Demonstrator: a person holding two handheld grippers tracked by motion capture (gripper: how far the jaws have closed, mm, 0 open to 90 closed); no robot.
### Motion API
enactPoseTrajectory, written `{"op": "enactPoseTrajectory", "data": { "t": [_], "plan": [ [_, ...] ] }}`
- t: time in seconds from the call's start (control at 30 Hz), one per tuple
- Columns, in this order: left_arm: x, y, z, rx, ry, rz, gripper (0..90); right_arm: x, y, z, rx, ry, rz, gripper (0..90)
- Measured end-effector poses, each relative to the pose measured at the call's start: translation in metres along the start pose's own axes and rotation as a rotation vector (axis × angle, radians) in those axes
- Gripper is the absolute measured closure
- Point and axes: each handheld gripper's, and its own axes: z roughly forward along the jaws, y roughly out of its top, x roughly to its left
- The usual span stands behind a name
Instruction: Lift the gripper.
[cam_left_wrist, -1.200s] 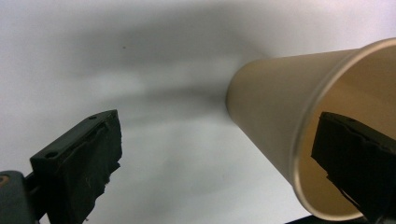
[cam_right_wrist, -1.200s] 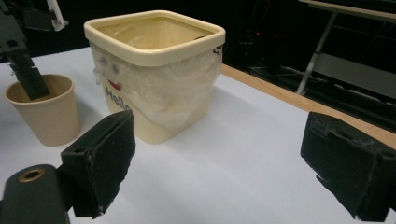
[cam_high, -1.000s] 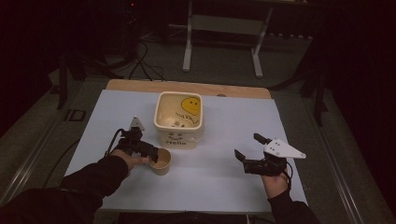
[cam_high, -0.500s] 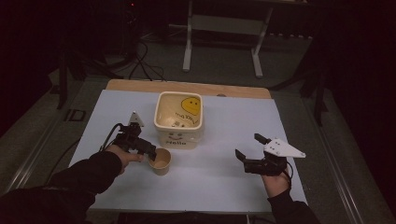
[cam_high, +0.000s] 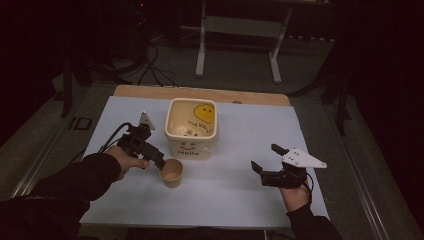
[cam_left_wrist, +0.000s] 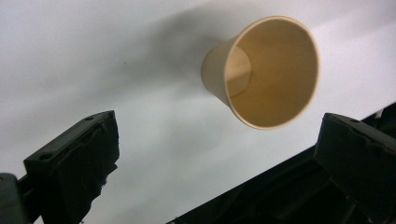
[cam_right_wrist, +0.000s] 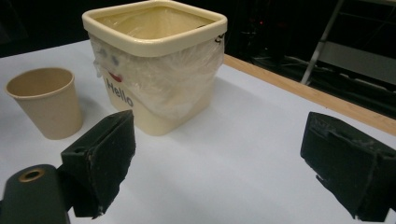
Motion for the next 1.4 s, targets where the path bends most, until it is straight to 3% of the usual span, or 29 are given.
{"op": "enactPoseTrajectory", "data": {
  "t": [0.07,0.3,0.33,0.4,0.43,0.47,0.7,0.73,0.77,0.83,0.9,1.03,1.07,1.13,1.17,1.2,1.3,1.33,1.4],
  "plan": [
    [-0.002,0.001,-0.004,-0.002,0.000,0.025,0.9,0.001,0.000,0.000,0.003,0.003,-0.002,10.1],
    [-0.011,0.004,-0.022,-0.007,-0.009,0.172,0.9,0.001,0.000,0.001,0.009,0.021,-0.007,10.0],
    [-0.012,0.004,-0.025,-0.002,-0.029,0.200,0.9,0.001,0.000,0.001,0.009,0.024,-0.008,10.0],
    [-0.014,0.005,-0.030,-0.004,0.000,0.241,1.0,0.002,0.000,0.001,0.008,0.026,-0.013,10.0],
    [-0.015,0.005,-0.031,0.007,-0.005,0.259,1.0,0.002,0.000,0.001,0.008,0.031,-0.011,10.0],
    [-0.016,0.006,-0.033,0.007,0.021,0.282,1.0,0.002,0.000,0.001,0.008,0.032,-0.010,10.0],
    [-0.026,0.007,-0.041,0.000,0.001,0.415,1.0,0.002,0.000,0.002,0.015,0.043,-0.010,10.0],
    [-0.026,0.007,-0.041,0.000,0.001,0.415,1.0,0.002,0.000,0.002,0.015,0.043,-0.010,10.0],
    [-0.032,0.005,-0.041,0.015,-0.005,0.506,1.0,0.002,0.000,0.002,0.016,0.046,-0.011,10.0],
    [-0.036,0.004,-0.041,0.022,-0.023,0.563,1.0,0.002,0.000,0.002,0.015,0.050,-0.014,10.0],
    [-0.040,0.003,-0.041,0.026,-0.009,0.619,1.0,0.003,0.000,0.002,0.015,0.054,-0.014,10.0],
    [-0.041,0.004,-0.043,0.033,-0.024,0.674,1.0,0.003,0.000,0.002,0.015,0.056,-0.013,10.0],
    [-0.042,0.004,-0.044,0.029,-0.010,0.690,1.1,0.003,0.000,0.002,0.015,0.057,-0.013,10.0],
    [-0.042,0.004,-0.045,0.026,-0.034,0.723,1.1,0.003,0.000,0.002,0.016,0.059,-0.017,10.0],
    [-0.044,0.004,-0.045,0.021,-0.020,0.744,1.1,0.003,0.000,0.002,0.016,0.062,-0.018,10.0],
    [-0.044,0.004,-0.046,0.026,-0.042,0.759,1.1,0.003,0.000,0.003,0.015,0.061,-0.019,10.0],
    [-0.048,0.003,-0.045,0.028,-0.044,0.818,1.1,0.004,0.000,0.003,0.017,0.065,-0.019,10.0],
    [-0.048,0.003,-0.045,0.028,-0.044,0.818,1.1,0.004,0.000,0.003,0.017,0.065,-0.019,10.0],
    [-0.052,0.002,-0.043,0.029,-0.040,0.869,1.1,0.003,0.000,0.003,0.017,0.073,-0.013,10.0]
  ]
}}
